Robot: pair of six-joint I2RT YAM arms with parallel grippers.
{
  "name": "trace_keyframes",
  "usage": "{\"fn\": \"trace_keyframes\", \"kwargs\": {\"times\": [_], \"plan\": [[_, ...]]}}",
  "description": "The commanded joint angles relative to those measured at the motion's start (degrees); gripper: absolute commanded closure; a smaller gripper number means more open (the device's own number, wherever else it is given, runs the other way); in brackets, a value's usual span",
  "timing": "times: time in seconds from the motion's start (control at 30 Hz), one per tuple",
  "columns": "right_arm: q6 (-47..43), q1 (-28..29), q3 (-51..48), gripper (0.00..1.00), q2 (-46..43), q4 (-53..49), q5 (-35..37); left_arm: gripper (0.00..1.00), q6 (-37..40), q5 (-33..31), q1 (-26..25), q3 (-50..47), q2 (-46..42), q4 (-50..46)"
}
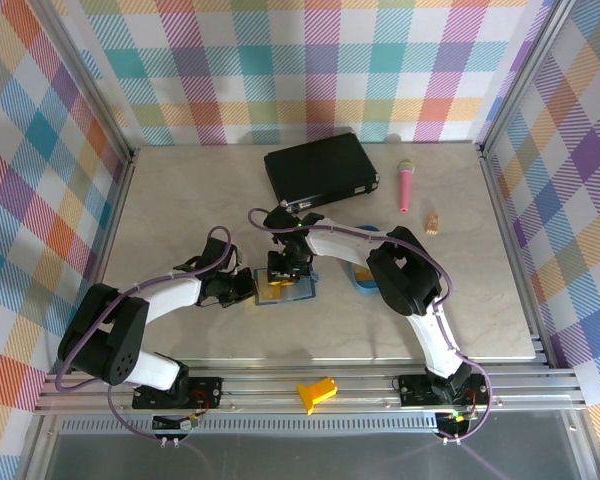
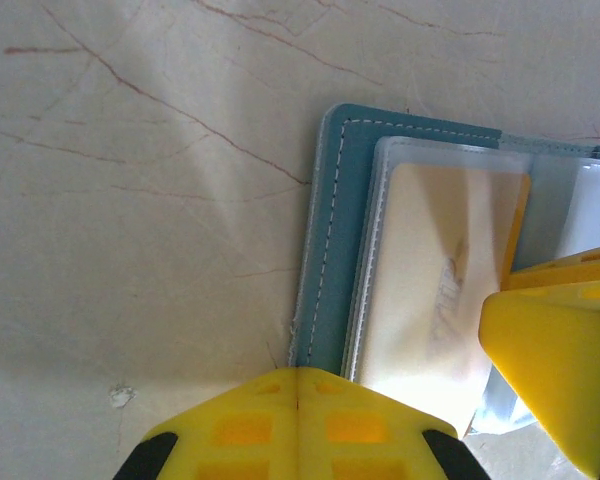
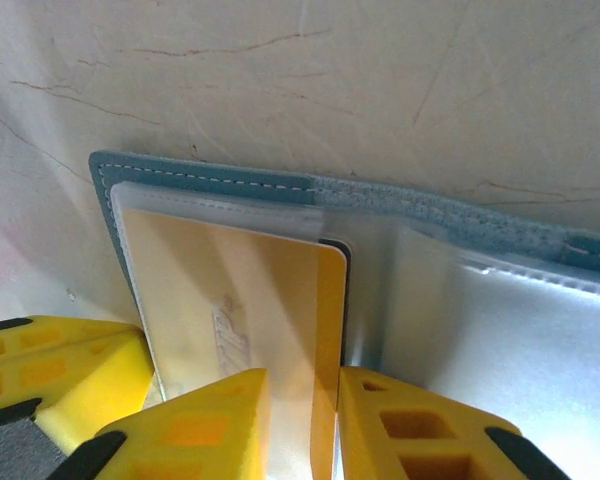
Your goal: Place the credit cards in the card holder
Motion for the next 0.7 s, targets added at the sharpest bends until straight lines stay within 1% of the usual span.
{"fn": "trace_keyframes", "kwargs": {"times": [0.0, 0.17, 0.4, 0.57, 0.67], "plan": [[0.47, 0.66, 0.59, 0.71, -2.31, -0.01, -0.12, 1.00, 0.63, 0.56, 0.36, -0.56, 0.54, 0.99], [-0.62, 0.51, -0.89, 0.65, -6.22, -3.48, 5.55, 1.00, 0.76, -0.09, 0.36, -0.63, -0.62, 0.28], [-2.12, -1.47, -6.97, 0.63, -14.39, -5.89, 8.97, 1.00, 0.80, 0.47, 0.36, -0.76, -2.33, 0.12], [-4.92, -3.94, -10.77, 0.59, -19.24, -10.07, 13.31, 0.98, 1.24, -0.15, 0.45, -0.82, -6.16, -1.64], [-6.92, -4.68, -11.63, 0.58, -20.43, -12.97, 16.23, 0.96, 1.59, -0.75, 0.54, -0.73, -9.04, -4.00]]}}
